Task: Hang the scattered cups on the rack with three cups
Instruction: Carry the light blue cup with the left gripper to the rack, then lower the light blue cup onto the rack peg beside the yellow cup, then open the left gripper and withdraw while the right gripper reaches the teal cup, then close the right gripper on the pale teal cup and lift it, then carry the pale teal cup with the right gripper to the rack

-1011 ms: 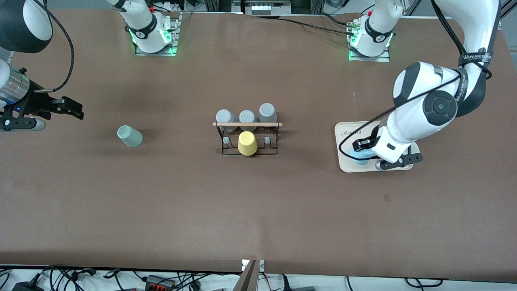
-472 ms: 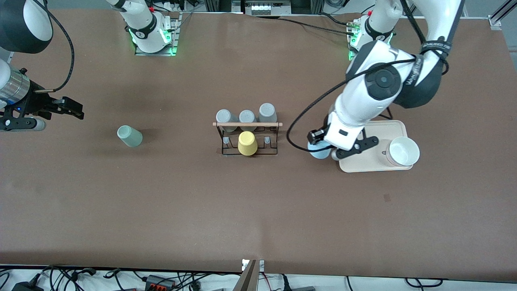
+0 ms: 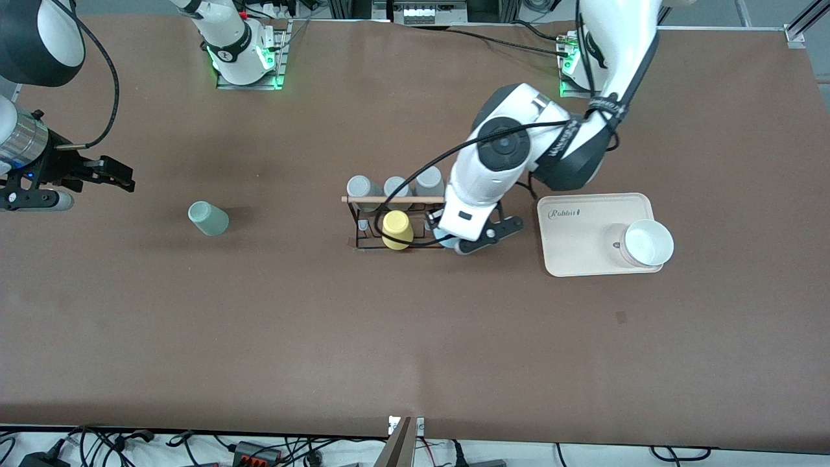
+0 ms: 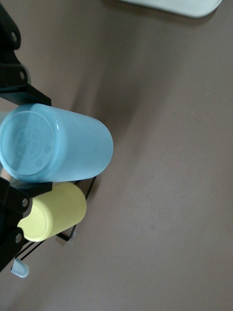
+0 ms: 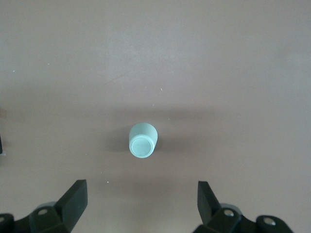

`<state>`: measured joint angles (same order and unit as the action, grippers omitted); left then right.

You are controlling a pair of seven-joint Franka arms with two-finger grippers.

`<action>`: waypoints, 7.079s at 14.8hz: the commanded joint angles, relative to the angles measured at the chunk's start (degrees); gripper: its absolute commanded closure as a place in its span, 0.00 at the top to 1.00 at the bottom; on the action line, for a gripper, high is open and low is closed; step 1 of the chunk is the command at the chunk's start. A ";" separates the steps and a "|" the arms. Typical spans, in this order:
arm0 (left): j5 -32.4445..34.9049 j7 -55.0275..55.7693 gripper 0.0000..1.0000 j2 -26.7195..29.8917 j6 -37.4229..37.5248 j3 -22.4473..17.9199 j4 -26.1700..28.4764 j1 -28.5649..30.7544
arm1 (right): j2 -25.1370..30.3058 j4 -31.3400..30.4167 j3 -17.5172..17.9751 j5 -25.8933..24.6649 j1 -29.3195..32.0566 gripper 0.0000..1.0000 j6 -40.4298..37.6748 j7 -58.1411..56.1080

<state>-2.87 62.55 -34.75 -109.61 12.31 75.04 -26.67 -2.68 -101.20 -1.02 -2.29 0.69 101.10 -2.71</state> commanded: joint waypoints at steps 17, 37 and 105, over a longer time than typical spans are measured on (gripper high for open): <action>1.73 3.10 0.43 -8.40 0.37 -0.89 -3.50 -4.62 | -0.58 -0.22 0.23 -0.70 0.54 1.00 0.24 0.78; 1.73 2.58 0.89 -1.65 3.96 -0.98 -3.76 -0.67 | -2.51 -1.54 0.23 -0.79 0.28 1.00 0.41 0.87; 0.59 -61.85 1.00 35.36 25.33 -0.62 12.76 37.57 | -30.54 21.93 1.28 7.47 -34.97 0.21 9.20 45.25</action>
<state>-2.08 0.92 1.59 -85.15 11.34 89.60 10.58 -32.00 -81.26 0.87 4.34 -33.53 110.73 41.27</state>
